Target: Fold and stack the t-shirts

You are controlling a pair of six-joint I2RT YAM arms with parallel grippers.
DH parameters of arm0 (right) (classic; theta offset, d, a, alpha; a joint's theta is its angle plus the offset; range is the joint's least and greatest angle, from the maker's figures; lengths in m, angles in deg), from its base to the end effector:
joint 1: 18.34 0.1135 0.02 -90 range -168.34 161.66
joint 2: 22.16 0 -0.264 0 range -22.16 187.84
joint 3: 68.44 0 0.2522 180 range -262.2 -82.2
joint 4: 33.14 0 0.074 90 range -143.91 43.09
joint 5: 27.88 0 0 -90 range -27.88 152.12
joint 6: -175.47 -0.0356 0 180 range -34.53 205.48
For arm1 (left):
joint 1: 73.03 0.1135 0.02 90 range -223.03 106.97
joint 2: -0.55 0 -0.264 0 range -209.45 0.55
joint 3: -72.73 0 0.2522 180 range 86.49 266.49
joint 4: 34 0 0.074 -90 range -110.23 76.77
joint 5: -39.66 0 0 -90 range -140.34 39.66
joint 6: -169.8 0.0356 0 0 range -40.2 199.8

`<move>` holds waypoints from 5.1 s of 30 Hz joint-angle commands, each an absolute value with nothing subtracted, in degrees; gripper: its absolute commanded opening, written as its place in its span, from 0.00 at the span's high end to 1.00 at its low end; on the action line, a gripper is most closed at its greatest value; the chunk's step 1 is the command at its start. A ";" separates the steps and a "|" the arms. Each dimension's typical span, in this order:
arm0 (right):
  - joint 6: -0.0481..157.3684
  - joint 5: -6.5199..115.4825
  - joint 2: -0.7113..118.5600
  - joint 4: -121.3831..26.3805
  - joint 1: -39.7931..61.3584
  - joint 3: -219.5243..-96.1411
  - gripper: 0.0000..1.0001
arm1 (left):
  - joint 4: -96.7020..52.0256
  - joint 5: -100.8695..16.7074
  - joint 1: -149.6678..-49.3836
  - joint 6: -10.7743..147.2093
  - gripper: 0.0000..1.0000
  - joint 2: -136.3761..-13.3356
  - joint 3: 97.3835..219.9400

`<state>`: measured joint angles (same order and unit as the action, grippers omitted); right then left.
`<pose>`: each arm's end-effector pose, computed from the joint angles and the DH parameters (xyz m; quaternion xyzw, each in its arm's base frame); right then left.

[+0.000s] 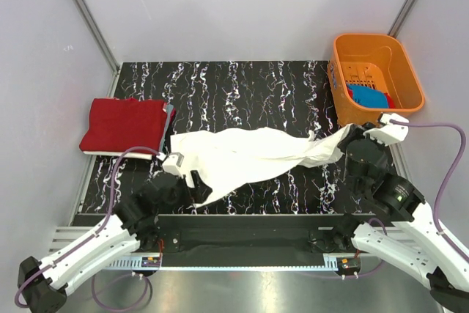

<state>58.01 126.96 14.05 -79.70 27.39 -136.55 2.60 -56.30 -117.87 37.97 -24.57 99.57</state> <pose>0.0980 0.0544 0.3802 0.2174 0.7117 -0.0332 0.6672 0.0897 -0.0840 0.1706 -0.0008 0.8857 -0.2836 0.3677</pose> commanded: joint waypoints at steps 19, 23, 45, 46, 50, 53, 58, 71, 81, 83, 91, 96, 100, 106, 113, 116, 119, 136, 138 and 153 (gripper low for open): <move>54.36 124.17 17.05 -77.93 26.92 -134.49 1.00 | 4.12 -70.31 -109.34 38.57 0.34 -56.22 118.58; 54.19 123.38 16.34 -77.93 26.92 -134.06 1.00 | -1.33 -65.20 -106.17 39.54 0.46 -58.42 116.38; 54.27 122.50 16.34 -77.93 26.92 -134.14 1.00 | -5.56 -61.33 -103.70 42.09 0.60 -69.76 118.05; 54.10 122.42 16.43 -77.93 26.92 -134.14 1.00 | -6.08 -61.07 -103.70 42.09 0.60 -70.02 118.05; 53.83 121.89 16.78 -77.84 26.92 -134.23 1.00 | -7.14 -60.27 -103.70 42.44 0.63 -71.69 118.57; 53.57 121.71 16.69 -78.11 26.92 -134.23 1.00 | -7.05 -60.71 -103.70 42.71 0.66 -73.10 119.19; 53.39 121.45 16.34 -78.37 26.92 -134.05 1.00 | -6.09 -62.73 -103.79 42.62 0.74 -72.14 119.36; 52.60 120.40 17.31 -78.19 26.92 -133.79 1.00 | 0.94 -66.86 -103.88 45.26 1.00 -63.08 123.23; 52.34 120.13 16.96 -78.63 26.92 -134.05 1.00 | -0.19 -65.90 -103.70 45.34 0.50 -70.10 123.76; 52.34 120.22 16.87 -78.72 26.92 -134.05 1.00 | -0.89 -64.50 -103.70 45.43 0.51 -72.04 123.85; 52.43 120.31 16.78 -78.64 26.92 -133.79 1.00 | -4.68 -60.37 -103.79 45.08 0.65 -75.12 122.35; 52.25 120.13 16.95 -78.20 26.92 -133.44 1.00 | -5.47 -60.54 -104.58 44.99 0.71 -75.65 121.56; 52.25 119.96 16.87 -78.37 27.01 -133.53 1.00 | -4.68 -61.94 -105.19 44.12 0.69 -76.53 121.91; 52.43 120.22 15.99 -78.81 26.92 -133.53 1.00 | -3.45 -63.35 -105.28 43.41 0.62 -76.27 121.91; 52.25 120.22 16.08 -78.72 26.92 -133.35 1.00 | -3.71 -63.79 -105.81 43.41 0.97 -75.04 121.47; 52.25 120.13 16.16 -78.55 26.92 -133.26 1.00 | -2.58 -63.79 -106.42 43.76 1.00 -74.07 122.26; 52.25 119.78 16.60 -78.11 26.92 -133.09 1.00 | -0.56 -63.79 -106.78 43.85 1.00 -71.88 123.31; 56.91 85.87 40.15 -72.66 7.01 -143.88 1.00 | 6.57 -57.28 -91.67 45.87 1.00 -59.12 140.26; 57.96 81.65 41.21 -73.70 4.00 -149.50 1.00 | 7.18 -58.34 -90.70 46.39 1.00 -60.97 143.69; 65.26 63.62 28.74 -73.53 1.43 -176.67 1.00 | 9.65 -50.61 -87.09 49.83 1.00 -49.91 171.83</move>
